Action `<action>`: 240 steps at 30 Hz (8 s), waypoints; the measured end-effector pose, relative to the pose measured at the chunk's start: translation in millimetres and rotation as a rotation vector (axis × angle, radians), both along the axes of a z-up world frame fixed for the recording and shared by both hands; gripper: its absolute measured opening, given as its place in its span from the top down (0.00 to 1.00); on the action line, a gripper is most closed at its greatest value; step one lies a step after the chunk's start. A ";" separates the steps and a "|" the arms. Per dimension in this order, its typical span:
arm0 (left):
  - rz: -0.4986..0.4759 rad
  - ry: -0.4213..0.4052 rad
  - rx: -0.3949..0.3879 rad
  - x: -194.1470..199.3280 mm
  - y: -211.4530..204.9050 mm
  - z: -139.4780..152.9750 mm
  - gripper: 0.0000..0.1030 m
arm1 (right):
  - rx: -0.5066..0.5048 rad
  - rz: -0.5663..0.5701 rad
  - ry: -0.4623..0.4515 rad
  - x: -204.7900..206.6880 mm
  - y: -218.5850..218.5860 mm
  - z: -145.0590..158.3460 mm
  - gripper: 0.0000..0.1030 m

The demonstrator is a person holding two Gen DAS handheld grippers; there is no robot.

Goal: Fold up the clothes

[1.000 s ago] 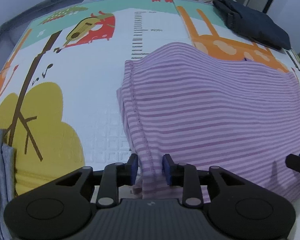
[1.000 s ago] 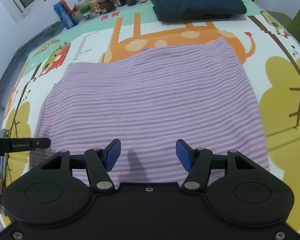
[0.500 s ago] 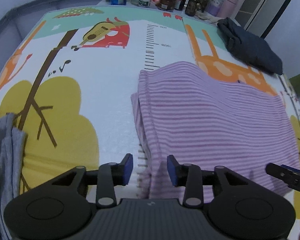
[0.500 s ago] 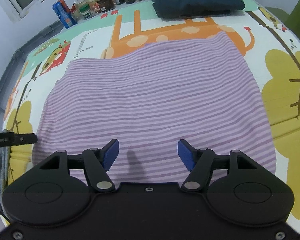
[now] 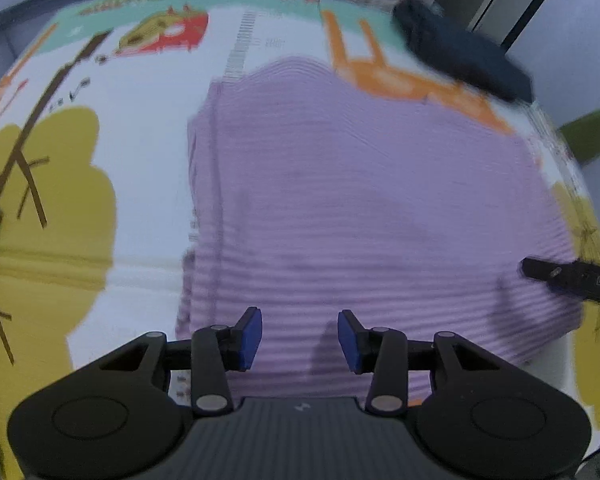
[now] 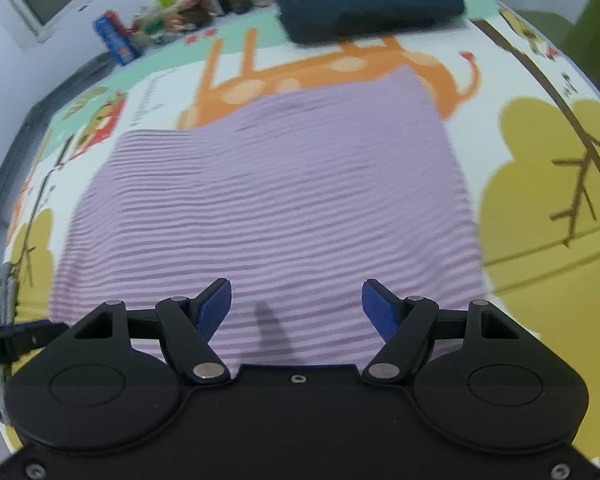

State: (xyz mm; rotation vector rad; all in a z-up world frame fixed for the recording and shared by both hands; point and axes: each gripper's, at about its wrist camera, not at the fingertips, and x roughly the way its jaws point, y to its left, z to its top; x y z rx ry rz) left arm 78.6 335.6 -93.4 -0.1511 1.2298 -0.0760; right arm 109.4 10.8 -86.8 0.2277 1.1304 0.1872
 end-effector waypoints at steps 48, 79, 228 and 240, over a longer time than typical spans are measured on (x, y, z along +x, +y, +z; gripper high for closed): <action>0.171 -0.028 -0.152 124.1 84.4 23.2 0.18 | 0.019 0.017 -0.040 73.3 -64.4 8.0 0.33; 0.163 0.069 -0.279 149.0 86.2 -14.6 0.55 | -0.028 -0.056 -0.046 118.9 -74.5 -4.6 0.42; -0.004 -0.079 -0.161 124.4 48.8 12.7 0.95 | 0.185 -0.028 -0.026 144.1 -102.4 -16.7 0.95; 0.024 -0.077 -0.182 121.7 52.5 10.4 0.96 | 0.181 -0.047 -0.004 147.3 -92.4 -28.3 0.97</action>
